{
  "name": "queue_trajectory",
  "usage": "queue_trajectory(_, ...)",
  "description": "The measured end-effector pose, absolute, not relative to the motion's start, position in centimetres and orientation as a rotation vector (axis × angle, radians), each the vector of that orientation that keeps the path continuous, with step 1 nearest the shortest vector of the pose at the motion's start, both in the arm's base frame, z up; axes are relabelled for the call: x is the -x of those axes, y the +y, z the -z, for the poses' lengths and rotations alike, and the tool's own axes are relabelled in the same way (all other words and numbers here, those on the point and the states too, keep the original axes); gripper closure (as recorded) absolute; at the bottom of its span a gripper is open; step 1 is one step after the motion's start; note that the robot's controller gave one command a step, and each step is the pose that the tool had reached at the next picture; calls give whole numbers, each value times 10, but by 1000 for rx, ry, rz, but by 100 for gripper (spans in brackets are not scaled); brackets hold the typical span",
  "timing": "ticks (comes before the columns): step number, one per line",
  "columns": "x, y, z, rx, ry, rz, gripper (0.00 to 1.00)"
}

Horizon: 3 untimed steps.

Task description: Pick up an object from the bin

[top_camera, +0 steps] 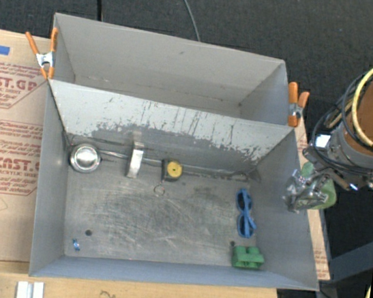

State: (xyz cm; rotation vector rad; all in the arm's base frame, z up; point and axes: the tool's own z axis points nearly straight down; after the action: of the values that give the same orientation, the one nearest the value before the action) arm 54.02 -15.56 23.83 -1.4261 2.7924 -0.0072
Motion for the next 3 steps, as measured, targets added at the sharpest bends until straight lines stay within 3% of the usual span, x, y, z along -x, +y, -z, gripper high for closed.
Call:
queue_trajectory(1,-546,-148,-136,1115,2940,-16,100)
queue_trajectory(2,-548,-152,-139,1111,2938,-4,0)
queue_trajectory(3,-569,-118,-73,1892,2492,-38,0)
